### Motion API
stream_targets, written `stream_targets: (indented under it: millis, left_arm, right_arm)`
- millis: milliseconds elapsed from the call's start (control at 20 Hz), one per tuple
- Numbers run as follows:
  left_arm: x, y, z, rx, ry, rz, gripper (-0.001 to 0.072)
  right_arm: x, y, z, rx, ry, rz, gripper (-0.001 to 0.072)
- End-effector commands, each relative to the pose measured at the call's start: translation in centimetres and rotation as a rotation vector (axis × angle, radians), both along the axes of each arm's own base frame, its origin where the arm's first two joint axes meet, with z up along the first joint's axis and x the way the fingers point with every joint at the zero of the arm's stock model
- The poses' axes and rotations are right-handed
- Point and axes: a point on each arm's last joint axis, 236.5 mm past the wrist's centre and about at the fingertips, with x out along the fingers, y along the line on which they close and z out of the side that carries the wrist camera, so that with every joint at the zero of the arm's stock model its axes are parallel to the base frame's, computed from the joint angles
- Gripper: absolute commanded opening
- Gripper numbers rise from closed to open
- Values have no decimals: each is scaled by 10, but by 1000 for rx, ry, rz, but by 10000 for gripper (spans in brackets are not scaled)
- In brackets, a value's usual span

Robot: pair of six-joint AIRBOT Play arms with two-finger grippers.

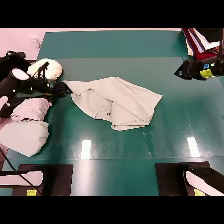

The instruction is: Fold the shirts.

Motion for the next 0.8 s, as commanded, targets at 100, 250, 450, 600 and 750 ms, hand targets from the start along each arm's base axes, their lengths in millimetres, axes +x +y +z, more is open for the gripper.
stream_targets:
  millis: [100,250,450,600,750]
  left_arm:
    - [-8,-16,-48,16,46,-32,541]
    - [0,-39,-52,28,7,-51,540]
    - [12,-44,-51,42,-43,-31,308]
    - [16,-45,-44,37,-54,-40,28]
    - [23,-50,-23,37,-78,-85,28]
  right_arm:
    - [-2,4,-2,9,12,11,430]
    - [-8,2,-7,-4,42,15,430]
    - [-21,2,-36,-35,181,62,431]
    - [-46,7,-96,-62,392,130,588]
    - [-51,34,-155,-78,462,192,594]
